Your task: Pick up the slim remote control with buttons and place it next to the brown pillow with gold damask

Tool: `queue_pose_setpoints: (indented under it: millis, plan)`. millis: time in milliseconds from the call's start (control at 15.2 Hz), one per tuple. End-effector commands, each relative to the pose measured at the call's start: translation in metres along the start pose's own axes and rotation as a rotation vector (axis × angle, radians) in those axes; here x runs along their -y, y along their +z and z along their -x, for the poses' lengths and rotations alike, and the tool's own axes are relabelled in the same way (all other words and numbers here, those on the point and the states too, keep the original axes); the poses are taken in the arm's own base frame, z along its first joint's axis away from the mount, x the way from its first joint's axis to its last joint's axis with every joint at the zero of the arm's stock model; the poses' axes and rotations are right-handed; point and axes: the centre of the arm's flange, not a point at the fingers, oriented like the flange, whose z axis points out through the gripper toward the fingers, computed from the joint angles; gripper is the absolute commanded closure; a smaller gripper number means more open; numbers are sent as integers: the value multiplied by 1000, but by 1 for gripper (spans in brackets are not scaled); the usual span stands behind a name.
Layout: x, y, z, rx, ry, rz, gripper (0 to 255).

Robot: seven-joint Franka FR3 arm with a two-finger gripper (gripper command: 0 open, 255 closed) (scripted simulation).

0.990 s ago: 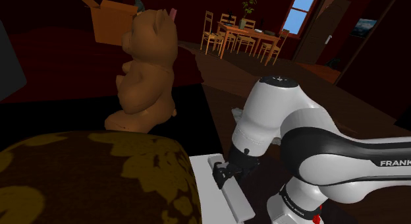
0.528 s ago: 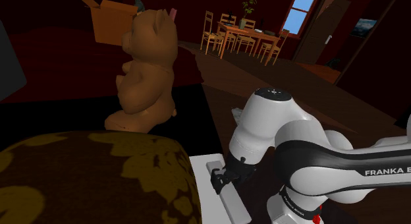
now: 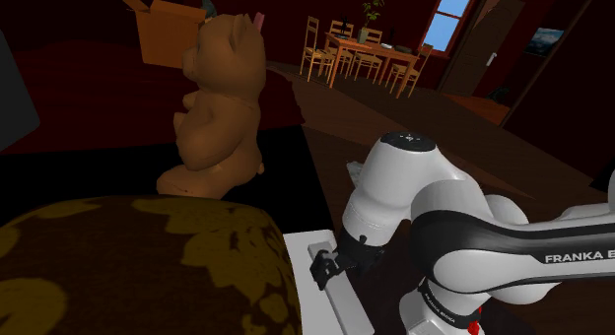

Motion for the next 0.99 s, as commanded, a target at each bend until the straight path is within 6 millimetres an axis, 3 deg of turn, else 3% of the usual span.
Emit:
queue_pose_setpoints:
  millis: [0, 132, 396, 924]
  plan:
    - [0, 0, 0, 0, 0, 0, 0]
    - [0, 0, 0, 0, 0, 0, 0]
    - [0, -50, 0, 0, 0, 0, 0]
    - [0, -50, 0, 0, 0, 0, 0]
